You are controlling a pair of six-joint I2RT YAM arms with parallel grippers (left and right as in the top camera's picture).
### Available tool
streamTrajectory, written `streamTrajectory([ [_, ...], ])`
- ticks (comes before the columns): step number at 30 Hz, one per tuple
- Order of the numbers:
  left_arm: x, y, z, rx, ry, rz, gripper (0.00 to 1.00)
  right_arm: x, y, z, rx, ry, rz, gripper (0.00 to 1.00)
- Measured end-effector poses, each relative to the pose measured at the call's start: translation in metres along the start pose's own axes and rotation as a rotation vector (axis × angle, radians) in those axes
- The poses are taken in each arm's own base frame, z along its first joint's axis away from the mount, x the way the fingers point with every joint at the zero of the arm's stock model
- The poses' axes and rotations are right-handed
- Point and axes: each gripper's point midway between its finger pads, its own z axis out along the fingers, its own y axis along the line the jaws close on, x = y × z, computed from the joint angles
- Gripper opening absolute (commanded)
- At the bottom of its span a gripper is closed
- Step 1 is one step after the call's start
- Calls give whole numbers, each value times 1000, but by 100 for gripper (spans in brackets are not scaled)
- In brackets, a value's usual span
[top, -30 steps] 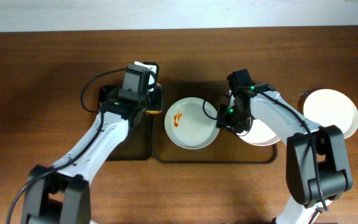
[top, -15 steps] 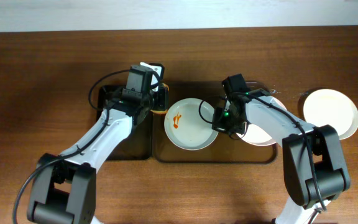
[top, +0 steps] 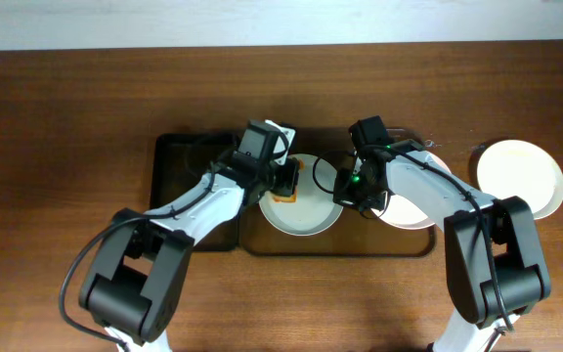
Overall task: Clean dirty plates on tray and stack at the side
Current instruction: 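Lift the sponge with left gripper and bring it onto the held plate, then scrub the plate surface with the sponge in left gripper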
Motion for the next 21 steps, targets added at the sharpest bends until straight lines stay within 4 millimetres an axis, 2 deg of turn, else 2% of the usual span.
streamTrajectory([
  [3,6,-8,2,8,20,10,0,0,0,0,0,0,0,4],
  [4,8,-9,2,9,28,12,7,0,0,0,0,0,1,4],
  [6,20,-7,2,-2,74,-5,43,0,0,0,0,0,0,4],
  [9,21,-7,2,-3,79,-14,58,0,0,0,0,0,0,4],
  [11,21,-7,2,-3,79,-17,55,0,0,0,0,0,0,4],
  [12,21,-7,2,-3,79,-18,51,0,0,0,0,0,0,4],
  [13,21,-7,2,-3,79,-18,42,0,0,0,0,0,0,4],
  [16,22,-6,1,-4,85,-19,51,0,0,0,0,0,0,4],
  [18,32,-4,0,-12,123,-28,48,0,0,0,0,1,0,4],
  [19,36,-4,0,-17,141,-33,41,0,0,0,0,1,1,4],
  [20,40,-3,-1,-22,158,-37,30,0,0,0,0,1,0,4],
  [21,46,-2,-2,-28,183,-41,11,0,0,0,0,1,0,4],
])
